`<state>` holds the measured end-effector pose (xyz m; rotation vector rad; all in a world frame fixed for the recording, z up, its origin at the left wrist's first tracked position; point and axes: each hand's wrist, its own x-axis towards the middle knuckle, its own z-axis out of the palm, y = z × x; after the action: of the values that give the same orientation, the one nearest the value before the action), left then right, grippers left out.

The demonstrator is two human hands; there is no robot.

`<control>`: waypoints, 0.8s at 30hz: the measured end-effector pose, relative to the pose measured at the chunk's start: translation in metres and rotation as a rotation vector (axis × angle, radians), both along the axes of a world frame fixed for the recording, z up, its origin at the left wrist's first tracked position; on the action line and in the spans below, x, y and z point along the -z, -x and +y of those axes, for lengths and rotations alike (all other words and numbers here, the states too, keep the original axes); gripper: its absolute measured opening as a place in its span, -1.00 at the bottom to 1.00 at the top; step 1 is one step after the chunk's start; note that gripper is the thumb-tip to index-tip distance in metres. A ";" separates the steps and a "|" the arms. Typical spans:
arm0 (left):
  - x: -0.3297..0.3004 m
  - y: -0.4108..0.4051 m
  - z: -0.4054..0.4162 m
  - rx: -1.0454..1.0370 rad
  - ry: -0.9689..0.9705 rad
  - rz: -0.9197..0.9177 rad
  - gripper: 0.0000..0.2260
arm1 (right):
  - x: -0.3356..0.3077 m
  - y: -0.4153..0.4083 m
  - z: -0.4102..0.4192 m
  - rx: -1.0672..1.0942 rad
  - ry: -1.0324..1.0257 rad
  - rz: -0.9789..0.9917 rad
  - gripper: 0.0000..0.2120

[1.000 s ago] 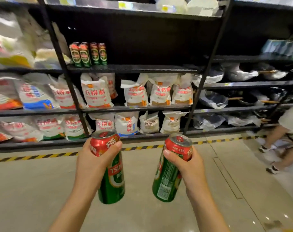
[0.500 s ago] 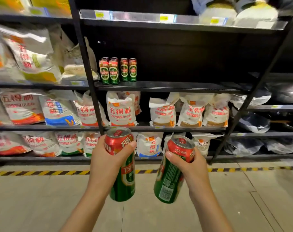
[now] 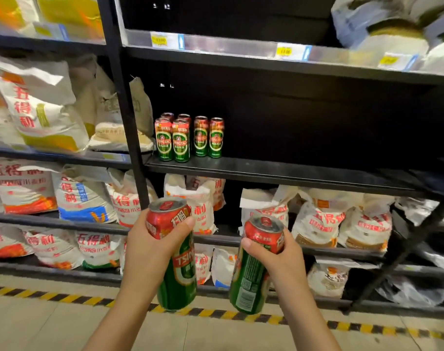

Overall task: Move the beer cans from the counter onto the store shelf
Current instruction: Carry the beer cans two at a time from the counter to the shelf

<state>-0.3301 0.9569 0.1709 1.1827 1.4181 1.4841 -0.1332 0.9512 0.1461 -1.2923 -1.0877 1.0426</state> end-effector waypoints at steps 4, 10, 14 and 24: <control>0.007 0.012 0.053 -0.073 0.022 -0.019 -0.73 | 0.004 0.008 0.062 -0.047 0.014 -0.003 -0.56; 0.016 0.033 0.137 -0.108 0.032 -0.020 -0.73 | 0.009 0.029 0.154 -0.057 0.029 -0.025 -0.58; 0.020 0.048 0.206 -0.066 0.019 -0.016 -0.68 | 0.011 0.043 0.217 -0.024 0.029 -0.038 -0.60; 0.017 0.042 0.358 0.131 0.019 0.027 -0.63 | 0.002 0.059 0.335 0.093 -0.068 -0.049 -0.49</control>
<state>-0.3725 1.3145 0.1542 1.2636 1.3427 1.3668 -0.1926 1.2858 0.1439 -1.3068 -1.0803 0.9013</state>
